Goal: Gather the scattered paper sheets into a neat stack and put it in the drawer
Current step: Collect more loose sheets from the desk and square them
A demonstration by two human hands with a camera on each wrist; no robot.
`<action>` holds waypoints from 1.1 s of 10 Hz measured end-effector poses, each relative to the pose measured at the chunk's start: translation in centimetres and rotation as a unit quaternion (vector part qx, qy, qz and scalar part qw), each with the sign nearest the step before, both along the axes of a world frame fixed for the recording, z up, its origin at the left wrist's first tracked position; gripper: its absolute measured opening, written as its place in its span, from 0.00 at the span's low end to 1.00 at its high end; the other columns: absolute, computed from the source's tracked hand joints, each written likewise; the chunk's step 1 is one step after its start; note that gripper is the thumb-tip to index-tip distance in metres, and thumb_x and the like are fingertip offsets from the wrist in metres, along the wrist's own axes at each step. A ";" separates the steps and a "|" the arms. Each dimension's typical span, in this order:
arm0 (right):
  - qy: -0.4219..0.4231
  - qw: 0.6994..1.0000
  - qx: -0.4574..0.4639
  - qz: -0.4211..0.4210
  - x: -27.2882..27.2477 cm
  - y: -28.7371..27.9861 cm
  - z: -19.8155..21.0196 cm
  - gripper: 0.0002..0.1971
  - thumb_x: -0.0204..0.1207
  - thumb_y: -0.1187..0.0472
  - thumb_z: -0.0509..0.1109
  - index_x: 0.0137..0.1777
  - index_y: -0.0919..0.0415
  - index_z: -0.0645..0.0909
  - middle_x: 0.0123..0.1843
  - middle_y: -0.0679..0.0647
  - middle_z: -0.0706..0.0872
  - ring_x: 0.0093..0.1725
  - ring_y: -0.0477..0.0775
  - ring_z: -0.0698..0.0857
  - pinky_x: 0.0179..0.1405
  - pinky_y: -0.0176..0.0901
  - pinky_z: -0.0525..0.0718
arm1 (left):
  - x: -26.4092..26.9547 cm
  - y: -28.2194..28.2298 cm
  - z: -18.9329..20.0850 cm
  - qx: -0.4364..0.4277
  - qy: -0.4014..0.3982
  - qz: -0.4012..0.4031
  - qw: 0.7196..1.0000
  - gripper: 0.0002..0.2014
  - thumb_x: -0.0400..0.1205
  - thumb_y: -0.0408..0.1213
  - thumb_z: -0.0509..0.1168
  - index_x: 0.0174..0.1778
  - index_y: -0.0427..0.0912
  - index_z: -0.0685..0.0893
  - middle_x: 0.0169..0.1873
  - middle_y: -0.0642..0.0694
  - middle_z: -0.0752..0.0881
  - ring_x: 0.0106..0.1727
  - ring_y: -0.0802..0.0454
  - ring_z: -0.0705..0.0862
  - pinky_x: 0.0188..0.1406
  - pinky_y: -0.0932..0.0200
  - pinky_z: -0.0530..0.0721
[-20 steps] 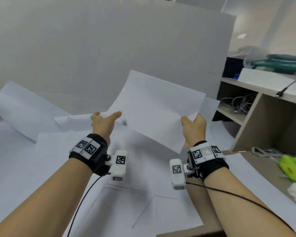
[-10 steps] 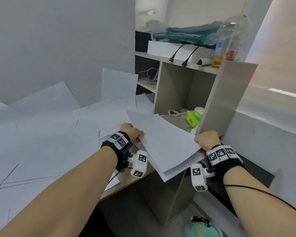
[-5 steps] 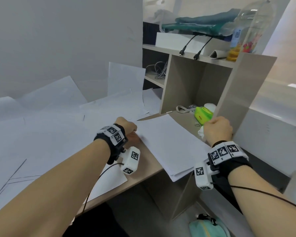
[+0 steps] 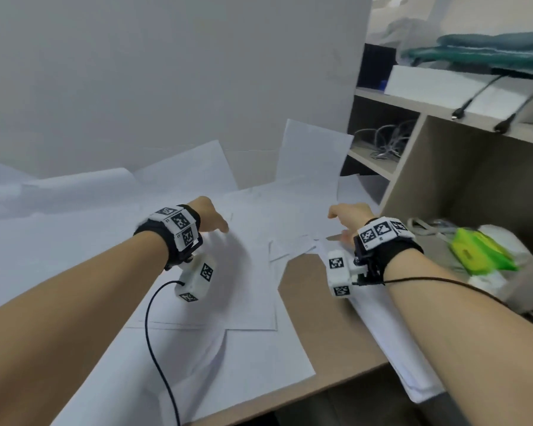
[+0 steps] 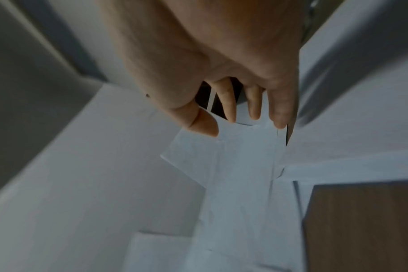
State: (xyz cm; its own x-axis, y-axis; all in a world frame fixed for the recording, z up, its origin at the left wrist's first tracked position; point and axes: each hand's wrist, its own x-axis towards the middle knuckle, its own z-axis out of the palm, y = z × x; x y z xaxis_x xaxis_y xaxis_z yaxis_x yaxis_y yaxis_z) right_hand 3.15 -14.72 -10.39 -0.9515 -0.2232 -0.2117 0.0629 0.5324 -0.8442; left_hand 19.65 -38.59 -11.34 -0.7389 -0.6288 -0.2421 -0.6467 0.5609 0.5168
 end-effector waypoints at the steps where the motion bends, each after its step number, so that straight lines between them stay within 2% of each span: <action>1: 0.082 0.963 0.221 0.133 -0.3 -4.0 -0.7 0.08 0.73 0.62 0.74 0.44 0.64 0.78 0.43 0.57 0.78 0.47 0.58 0.78 0.45 0.48 0.82 | 1.0 -2.4 -0.7 -0.040 -0.068 -0.017 0.997 0.32 0.80 0.48 0.75 0.77 0.37 0.76 0.75 0.42 0.78 0.76 0.41 0.77 0.69 0.50 0.75; 2: 0.088 0.902 0.350 0.239 -0.4 -7.0 -1.3 0.12 0.71 0.58 0.76 0.45 0.64 0.79 0.44 0.56 0.78 0.46 0.59 0.79 0.38 0.44 0.79 | 1.5 -4.4 -1.9 -0.063 -0.120 -0.039 0.990 0.41 0.78 0.52 0.76 0.85 0.45 0.66 0.82 0.48 0.70 0.82 0.44 0.70 0.77 0.50 0.71; 3: 0.056 0.904 0.357 0.229 0.0 -8.9 -1.2 0.20 0.75 0.56 0.75 0.61 0.67 0.79 0.47 0.61 0.82 0.41 0.60 0.81 0.35 0.44 0.79 | 1.5 -5.5 -2.7 -0.072 -0.177 -0.070 0.979 0.49 0.72 0.58 0.79 0.86 0.55 0.63 0.83 0.52 0.67 0.82 0.44 0.70 0.76 0.49 0.73; 4: 0.073 0.888 0.397 0.220 0.9 -9.6 -0.5 0.22 0.84 0.57 0.66 0.74 0.68 0.74 0.70 0.65 0.79 0.67 0.65 0.80 0.60 0.50 0.80 | 1.3 -5.6 -3.1 -0.073 -0.200 -0.107 0.971 0.53 0.68 0.60 0.81 0.87 0.57 0.61 0.83 0.52 0.68 0.82 0.45 0.70 0.77 0.47 0.73; 5: 0.054 0.896 0.378 0.227 1.0 -10.0 -0.2 0.17 0.85 0.57 0.64 0.70 0.63 0.75 0.62 0.61 0.82 0.53 0.61 0.81 0.45 0.46 0.79 | 1.2 -5.5 -3.7 -0.077 -0.196 -0.123 0.970 0.55 0.68 0.60 0.81 0.88 0.56 0.58 0.83 0.51 0.68 0.82 0.45 0.70 0.75 0.49 0.74; 6: 0.006 0.927 0.320 0.196 0.5 -9.9 -0.7 0.06 0.82 0.60 0.69 0.50 0.63 0.76 0.42 0.56 0.77 0.34 0.52 0.73 0.39 0.43 0.78 | 1.3 -5.3 -4.2 -0.078 -0.184 -0.136 0.970 0.55 0.69 0.61 0.80 0.88 0.57 0.57 0.84 0.50 0.65 0.83 0.44 0.68 0.75 0.48 0.72; 7: -0.053 0.971 0.201 0.122 -0.3 -8.5 -1.8 0.13 0.77 0.65 0.73 0.39 0.56 0.71 0.44 0.54 0.75 0.37 0.52 0.77 0.42 0.47 0.85 | 1.6 -4.8 -4.5 -0.070 -0.178 -0.159 0.968 0.54 0.70 0.62 0.79 0.88 0.59 0.56 0.84 0.49 0.62 0.83 0.42 0.67 0.77 0.45 0.72; 8: -0.079 0.979 0.156 0.107 0.0 -7.8 -2.0 0.13 0.75 0.66 0.74 0.39 0.55 0.71 0.44 0.53 0.75 0.40 0.54 0.80 0.40 0.50 0.86 | 1.8 -4.5 -4.8 -0.071 -0.186 -0.182 0.963 0.55 0.69 0.65 0.78 0.88 0.63 0.54 0.84 0.49 0.60 0.83 0.41 0.66 0.78 0.44 0.71; 9: -0.092 0.983 0.123 0.101 0.5 -7.4 -2.3 0.08 0.75 0.64 0.74 0.46 0.59 0.76 0.48 0.58 0.81 0.43 0.58 0.84 0.34 0.47 0.88 | 1.9 -4.2 -4.8 -0.066 -0.187 -0.193 0.961 0.55 0.68 0.67 0.77 0.87 0.64 0.52 0.85 0.49 0.57 0.84 0.41 0.65 0.78 0.44 0.71; 10: -0.140 0.986 0.057 0.065 2.1 -7.0 -2.5 0.08 0.75 0.61 0.74 0.46 0.63 0.78 0.37 0.60 0.83 0.22 0.56 0.82 0.16 0.39 0.78 | 2.1 -4.3 -4.8 -0.058 -0.177 -0.189 0.964 0.56 0.68 0.69 0.76 0.87 0.65 0.52 0.87 0.50 0.54 0.85 0.41 0.62 0.80 0.43 0.68; 11: -0.160 0.984 0.062 0.052 2.5 -6.7 -2.9 0.16 0.72 0.52 0.76 0.46 0.62 0.74 0.31 0.59 0.77 0.12 0.53 0.73 0.16 0.35 0.73 | 2.4 -4.8 -5.0 -0.032 -0.151 -0.171 0.973 0.56 0.65 0.71 0.76 0.87 0.66 0.54 0.88 0.54 0.53 0.87 0.45 0.59 0.83 0.43 0.64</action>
